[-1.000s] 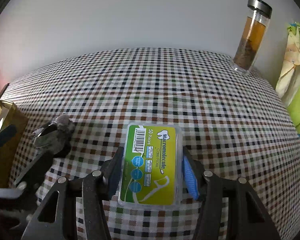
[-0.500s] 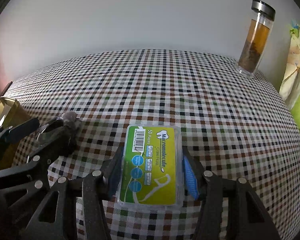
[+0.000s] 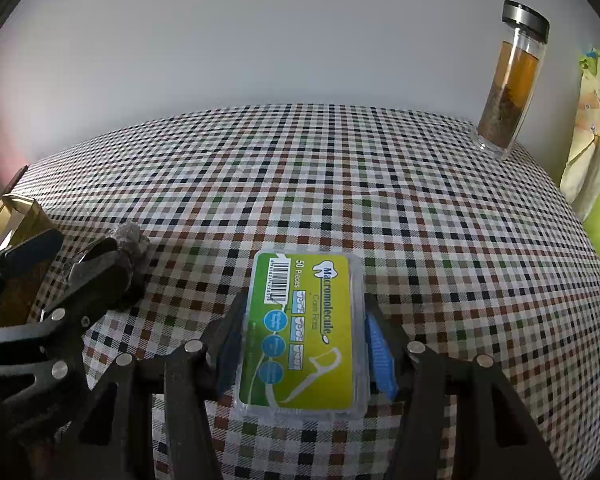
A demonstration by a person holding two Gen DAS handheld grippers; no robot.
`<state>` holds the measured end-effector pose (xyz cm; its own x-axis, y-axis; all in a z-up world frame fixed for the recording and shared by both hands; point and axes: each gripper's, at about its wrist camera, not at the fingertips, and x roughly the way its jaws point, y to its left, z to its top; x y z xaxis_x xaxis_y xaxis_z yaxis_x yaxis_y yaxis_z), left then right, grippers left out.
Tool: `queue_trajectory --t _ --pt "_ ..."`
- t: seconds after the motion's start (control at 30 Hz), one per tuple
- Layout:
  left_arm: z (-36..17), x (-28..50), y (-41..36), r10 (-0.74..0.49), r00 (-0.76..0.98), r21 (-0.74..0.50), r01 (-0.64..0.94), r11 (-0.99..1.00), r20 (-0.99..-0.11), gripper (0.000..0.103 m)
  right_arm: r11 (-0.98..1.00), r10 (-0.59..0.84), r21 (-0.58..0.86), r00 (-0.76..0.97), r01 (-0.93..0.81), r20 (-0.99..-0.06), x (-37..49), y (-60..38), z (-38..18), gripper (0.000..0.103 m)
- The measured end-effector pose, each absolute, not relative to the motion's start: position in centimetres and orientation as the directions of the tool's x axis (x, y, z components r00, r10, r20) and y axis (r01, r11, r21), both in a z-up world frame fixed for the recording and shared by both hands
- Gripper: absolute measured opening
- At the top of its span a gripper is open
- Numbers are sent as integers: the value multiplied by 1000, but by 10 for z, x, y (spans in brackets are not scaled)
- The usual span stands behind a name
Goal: Organize rigid objects
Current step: 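Grasp the grey crystal geode with the left tool while the right tool holds the floss box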
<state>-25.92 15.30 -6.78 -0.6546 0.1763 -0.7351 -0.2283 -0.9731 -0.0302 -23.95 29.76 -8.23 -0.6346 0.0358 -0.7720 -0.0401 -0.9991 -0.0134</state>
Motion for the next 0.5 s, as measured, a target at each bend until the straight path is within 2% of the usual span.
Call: queue_trajectory --t 0.13,0.2,0.5 --pt "-74 -270 149 184 -626 -71 -202 -977 -757 82 -999 34 -12 -635 -39 -772 -239 297 -82 57" --pt "-78 -272 151 187 -603 -68 -214 -974 -775 68 -999 33 -11 -635 -38 -772 -241 299 -82 57" --pt "-74 -260 145 170 -632 -54 -199 -979 -756 65 -1000 22 -17 -648 -14 -761 -239 296 -81 57"
